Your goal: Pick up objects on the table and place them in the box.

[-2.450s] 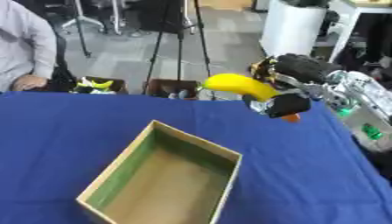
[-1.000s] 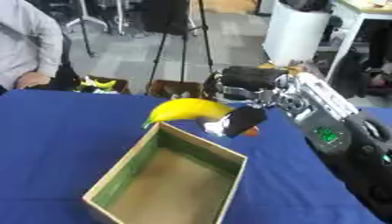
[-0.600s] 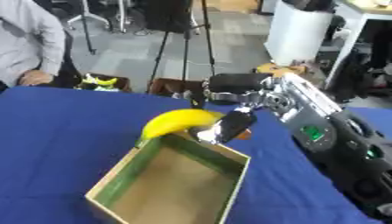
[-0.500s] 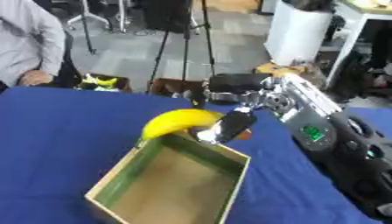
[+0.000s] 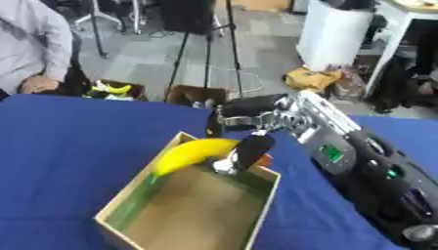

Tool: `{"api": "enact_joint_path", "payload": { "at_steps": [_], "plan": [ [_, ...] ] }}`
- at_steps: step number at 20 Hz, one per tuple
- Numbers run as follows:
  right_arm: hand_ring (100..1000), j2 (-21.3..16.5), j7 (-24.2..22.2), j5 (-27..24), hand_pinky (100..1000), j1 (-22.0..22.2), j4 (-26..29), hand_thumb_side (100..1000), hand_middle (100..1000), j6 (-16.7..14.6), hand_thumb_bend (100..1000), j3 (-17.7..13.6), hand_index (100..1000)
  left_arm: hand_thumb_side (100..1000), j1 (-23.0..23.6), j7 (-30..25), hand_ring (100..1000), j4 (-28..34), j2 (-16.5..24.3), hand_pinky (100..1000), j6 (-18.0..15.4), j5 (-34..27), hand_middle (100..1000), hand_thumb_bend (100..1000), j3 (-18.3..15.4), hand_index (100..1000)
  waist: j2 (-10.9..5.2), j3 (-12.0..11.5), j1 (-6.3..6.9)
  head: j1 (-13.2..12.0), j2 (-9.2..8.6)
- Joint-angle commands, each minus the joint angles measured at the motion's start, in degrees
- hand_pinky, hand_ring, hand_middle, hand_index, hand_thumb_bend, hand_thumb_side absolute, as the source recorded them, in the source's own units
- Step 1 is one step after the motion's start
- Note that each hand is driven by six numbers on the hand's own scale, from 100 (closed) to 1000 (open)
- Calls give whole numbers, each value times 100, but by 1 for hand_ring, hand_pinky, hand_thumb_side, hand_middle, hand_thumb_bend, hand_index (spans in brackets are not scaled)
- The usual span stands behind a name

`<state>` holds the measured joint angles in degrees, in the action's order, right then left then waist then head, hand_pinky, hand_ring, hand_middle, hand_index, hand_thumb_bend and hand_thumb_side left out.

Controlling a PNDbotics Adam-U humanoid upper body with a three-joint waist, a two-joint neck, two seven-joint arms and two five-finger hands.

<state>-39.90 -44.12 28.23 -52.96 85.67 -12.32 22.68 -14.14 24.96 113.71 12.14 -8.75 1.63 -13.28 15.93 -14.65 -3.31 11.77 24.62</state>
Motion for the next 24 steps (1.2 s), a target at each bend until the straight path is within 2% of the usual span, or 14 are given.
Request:
{"api": "enact_joint_path", "payload": {
  "at_steps": [1, 14, 24],
  "plan": [
    [731, -19, -37, 73, 708, -113, -51, 624, 560, -19, 100, -29, 625, 976, -57, 3, 427, 88, 115, 233, -26, 10, 432, 100, -31, 619, -80, -19, 42, 27, -18],
    [727, 333, -183, 329, 706, -78, -445, 586, 558, -117, 100, 112, 622, 974, -79, -9, 424, 88, 62, 231, -20, 22, 431, 100, -26, 618, 2, -58, 58, 75, -71],
    [742, 464, -265, 641, 708, -11, -872, 597, 560, -256, 100, 224, 620, 973, -82, -5, 420, 88, 31, 229, -15, 45, 429, 100, -28, 617, 56, -72, 66, 75, -106]
  ]
}}
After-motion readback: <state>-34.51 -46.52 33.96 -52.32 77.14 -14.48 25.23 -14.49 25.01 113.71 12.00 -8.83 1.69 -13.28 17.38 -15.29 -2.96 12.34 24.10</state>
